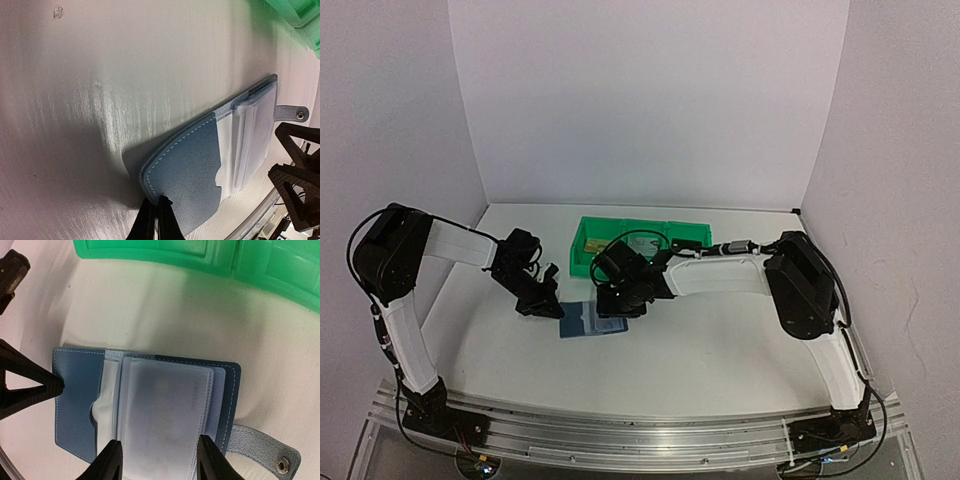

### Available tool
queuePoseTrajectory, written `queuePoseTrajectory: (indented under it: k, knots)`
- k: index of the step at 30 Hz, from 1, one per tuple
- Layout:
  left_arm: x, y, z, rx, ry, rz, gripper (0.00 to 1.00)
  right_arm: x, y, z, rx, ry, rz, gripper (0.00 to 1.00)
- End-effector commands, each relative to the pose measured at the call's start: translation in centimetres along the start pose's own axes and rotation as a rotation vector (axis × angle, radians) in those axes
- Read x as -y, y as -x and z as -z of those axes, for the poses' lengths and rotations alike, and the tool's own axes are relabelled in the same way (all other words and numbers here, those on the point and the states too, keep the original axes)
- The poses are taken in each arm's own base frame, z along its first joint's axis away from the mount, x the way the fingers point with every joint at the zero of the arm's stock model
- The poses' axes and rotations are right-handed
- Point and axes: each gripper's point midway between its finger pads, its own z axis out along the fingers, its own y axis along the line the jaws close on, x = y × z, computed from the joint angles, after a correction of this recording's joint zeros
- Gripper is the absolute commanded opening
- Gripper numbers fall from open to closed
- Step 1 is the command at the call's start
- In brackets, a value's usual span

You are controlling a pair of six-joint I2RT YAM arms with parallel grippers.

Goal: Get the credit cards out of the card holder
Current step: Remove the credit card from the card holder.

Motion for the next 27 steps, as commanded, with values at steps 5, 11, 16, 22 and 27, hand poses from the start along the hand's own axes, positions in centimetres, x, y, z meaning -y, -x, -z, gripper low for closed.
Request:
queuePoseTrajectory:
  k: [5, 11, 16, 22, 27]
  knots:
    - [-1.3, 0.0, -0.5, -0.006, 0.066, 0.0, 0.0, 0.7, -2.0, -1.5, -0.066, -0.012, -0.019, 0.48]
    - [-1.4, -0.1, -0.5, -0.006, 0.066, 0.0, 0.0, 1.2, -1.7, -1.1, -0.049, -0.033, -0.006, 0.5]
    - [-1.2, 0.1, -0.5, -0.003, 0.064, -0.001, 0.0, -0.5, -2.7, -1.5, -0.106, 0.05, -0.006, 0.48]
    - [-1.3, 0.1, -0.5, -0.006, 0.065, 0.0, 0.0, -3.3, -0.7, -0.5, -0.057, 0.116, 0.024, 0.46]
    - [-1.2, 0.1, -0.5, -0.004, 0.064, -0.003, 0.0, -3.6, -1.1, -1.2, -0.075, 0.13, 0.027, 0.46]
